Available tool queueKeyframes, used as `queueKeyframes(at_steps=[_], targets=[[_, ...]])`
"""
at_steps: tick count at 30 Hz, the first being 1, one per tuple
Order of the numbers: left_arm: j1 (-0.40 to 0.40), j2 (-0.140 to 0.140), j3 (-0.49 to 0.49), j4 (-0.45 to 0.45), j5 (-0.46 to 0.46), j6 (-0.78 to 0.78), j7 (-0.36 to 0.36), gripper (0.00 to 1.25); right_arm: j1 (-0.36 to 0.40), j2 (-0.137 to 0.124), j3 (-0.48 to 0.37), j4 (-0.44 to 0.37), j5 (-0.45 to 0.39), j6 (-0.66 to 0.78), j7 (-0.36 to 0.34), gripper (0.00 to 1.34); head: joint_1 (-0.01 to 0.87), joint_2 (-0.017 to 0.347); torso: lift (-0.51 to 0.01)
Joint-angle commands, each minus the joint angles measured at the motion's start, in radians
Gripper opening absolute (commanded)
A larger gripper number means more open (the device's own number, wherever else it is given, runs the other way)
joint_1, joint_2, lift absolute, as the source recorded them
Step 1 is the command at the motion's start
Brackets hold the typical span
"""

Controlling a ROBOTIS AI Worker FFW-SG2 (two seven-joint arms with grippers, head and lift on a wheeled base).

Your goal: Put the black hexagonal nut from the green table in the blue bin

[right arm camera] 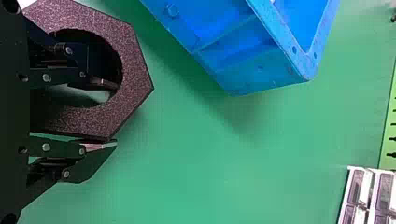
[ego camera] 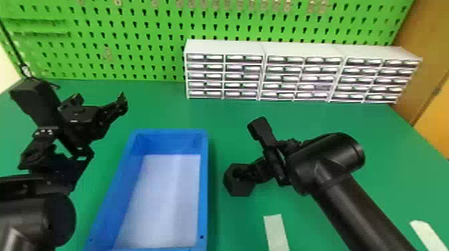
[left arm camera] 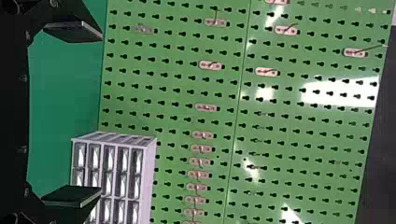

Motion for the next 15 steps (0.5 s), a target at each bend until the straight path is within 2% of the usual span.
queueKeyframes(at_steps=[1,15], targets=[[0.002,0.001,0.001,0.0,0.0,0.0,0.001,1.12,0.003,-0.001,-0.005,-0.005,0.006,-0.003,0.0,0.39,0.692,0.008,-0.097],[0.003,-0.001,0.004,0.0,0.0,0.0,-0.001,1.12,0.046,0.0,-0.133,-0.085,0.069,-0.031,0.0,0.39,0.692,0.008,-0.097]])
